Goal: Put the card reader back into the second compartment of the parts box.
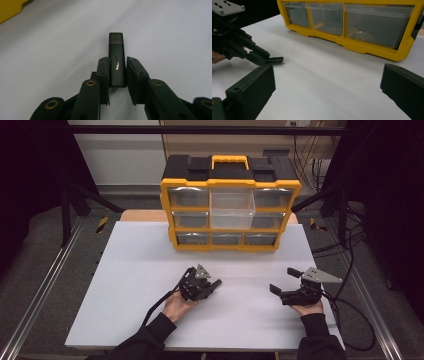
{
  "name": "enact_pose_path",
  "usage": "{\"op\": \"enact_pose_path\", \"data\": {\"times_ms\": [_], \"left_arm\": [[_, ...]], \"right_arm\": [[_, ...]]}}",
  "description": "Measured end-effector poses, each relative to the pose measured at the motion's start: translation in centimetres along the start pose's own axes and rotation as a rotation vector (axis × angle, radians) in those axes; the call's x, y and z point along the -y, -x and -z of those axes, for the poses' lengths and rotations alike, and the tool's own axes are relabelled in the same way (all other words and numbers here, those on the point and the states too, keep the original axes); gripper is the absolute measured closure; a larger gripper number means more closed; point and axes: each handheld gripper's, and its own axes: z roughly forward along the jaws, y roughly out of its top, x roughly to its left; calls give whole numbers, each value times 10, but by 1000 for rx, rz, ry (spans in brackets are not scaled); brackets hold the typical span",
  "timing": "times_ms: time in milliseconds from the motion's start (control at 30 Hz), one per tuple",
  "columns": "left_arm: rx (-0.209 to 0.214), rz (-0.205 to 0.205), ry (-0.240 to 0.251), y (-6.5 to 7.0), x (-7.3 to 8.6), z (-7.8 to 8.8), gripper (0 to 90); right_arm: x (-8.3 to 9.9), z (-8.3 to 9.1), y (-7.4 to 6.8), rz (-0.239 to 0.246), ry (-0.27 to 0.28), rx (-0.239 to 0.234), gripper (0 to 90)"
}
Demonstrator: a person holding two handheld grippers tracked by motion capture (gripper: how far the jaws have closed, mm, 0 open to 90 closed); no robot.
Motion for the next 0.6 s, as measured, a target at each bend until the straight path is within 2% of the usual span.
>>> {"op": "enact_pose_path", "data": {"times_ms": [600], "left_arm": [[-2,-13,34,0,-5,14,729]], "right_arm": [[0,0,0,0,1,-2,2]]}}
